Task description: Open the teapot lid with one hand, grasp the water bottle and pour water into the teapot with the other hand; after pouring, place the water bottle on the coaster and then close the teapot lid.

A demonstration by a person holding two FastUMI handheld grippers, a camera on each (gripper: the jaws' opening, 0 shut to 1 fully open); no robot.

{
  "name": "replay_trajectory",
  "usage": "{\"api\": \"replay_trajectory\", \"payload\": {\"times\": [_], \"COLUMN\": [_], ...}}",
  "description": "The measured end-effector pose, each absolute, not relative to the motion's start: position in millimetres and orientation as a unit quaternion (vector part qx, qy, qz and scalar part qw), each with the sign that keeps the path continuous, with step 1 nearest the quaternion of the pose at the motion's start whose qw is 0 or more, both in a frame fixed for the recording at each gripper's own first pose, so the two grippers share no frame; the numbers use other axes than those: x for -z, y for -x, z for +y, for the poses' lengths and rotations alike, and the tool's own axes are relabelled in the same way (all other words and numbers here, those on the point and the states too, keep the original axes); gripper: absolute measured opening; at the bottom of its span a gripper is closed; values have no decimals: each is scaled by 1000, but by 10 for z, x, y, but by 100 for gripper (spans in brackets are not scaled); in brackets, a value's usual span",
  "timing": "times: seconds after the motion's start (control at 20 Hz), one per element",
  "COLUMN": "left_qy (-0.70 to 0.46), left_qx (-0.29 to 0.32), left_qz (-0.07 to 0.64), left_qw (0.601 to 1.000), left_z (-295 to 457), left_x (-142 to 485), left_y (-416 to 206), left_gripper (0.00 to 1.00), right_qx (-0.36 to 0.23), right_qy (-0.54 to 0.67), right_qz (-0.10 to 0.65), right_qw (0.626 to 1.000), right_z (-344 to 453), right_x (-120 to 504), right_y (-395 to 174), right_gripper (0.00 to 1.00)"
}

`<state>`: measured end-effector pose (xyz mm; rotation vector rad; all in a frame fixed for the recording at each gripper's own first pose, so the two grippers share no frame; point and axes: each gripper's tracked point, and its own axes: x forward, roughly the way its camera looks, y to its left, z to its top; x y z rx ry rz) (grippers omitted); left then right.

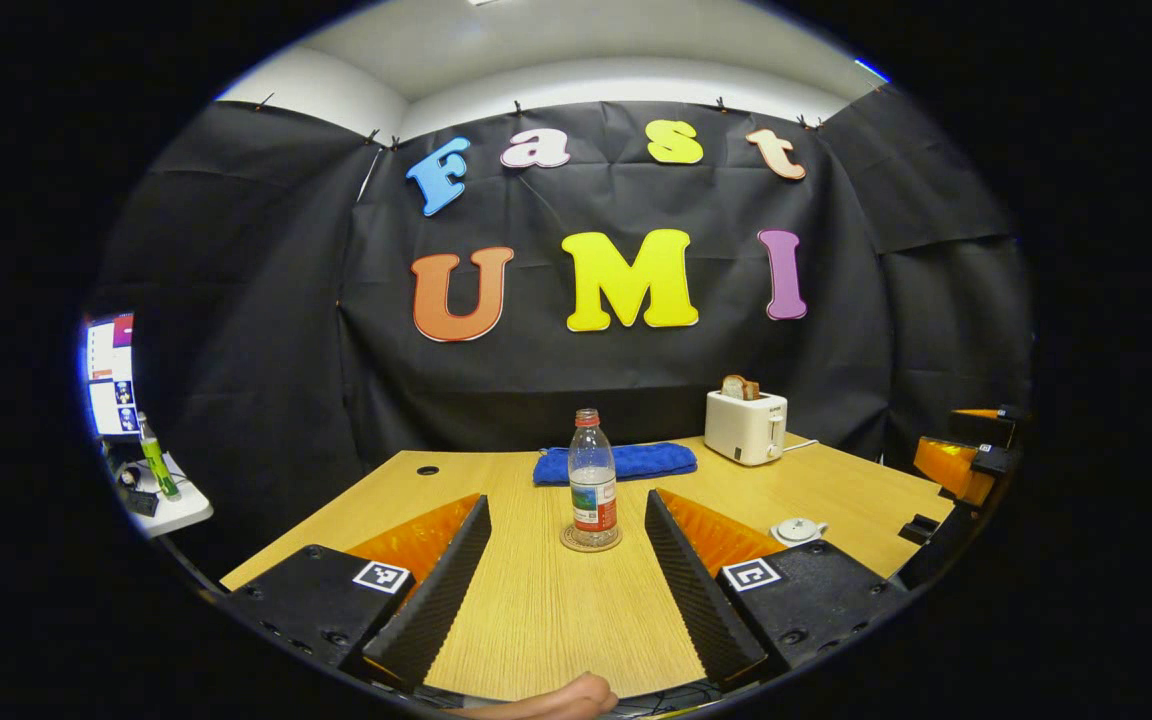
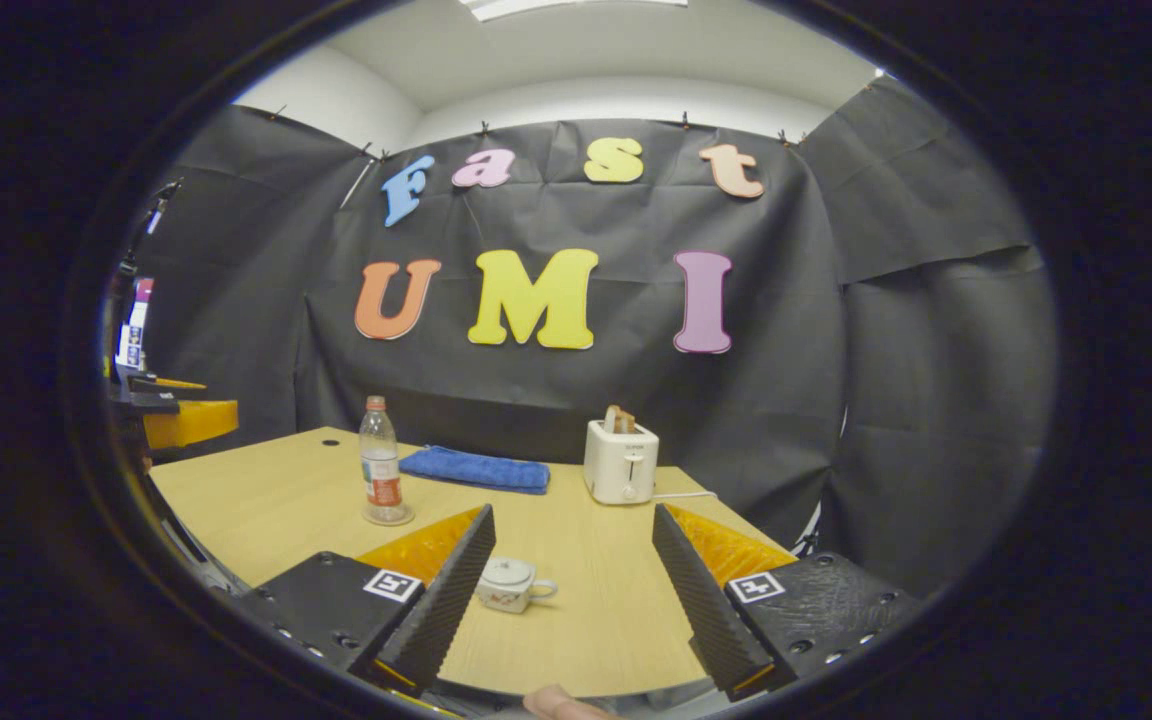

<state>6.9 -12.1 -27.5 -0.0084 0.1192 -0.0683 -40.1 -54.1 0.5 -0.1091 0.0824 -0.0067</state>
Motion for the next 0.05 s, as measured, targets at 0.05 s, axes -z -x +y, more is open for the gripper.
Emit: {"api": "replay_trajectory", "payload": {"times": [0.05], "left_qy": [5], "left_qx": [33], "left_qz": [63], "left_qw": [997], "left_z": [-115], "left_x": [288], "left_y": [-64], "left_gripper": [97], "right_qx": [4], "right_qy": [55], "right_qz": [40], "right_qw": [998], "right_z": [-548], "right_x": [-4], "right_y": [399], "right_gripper": [97]}}
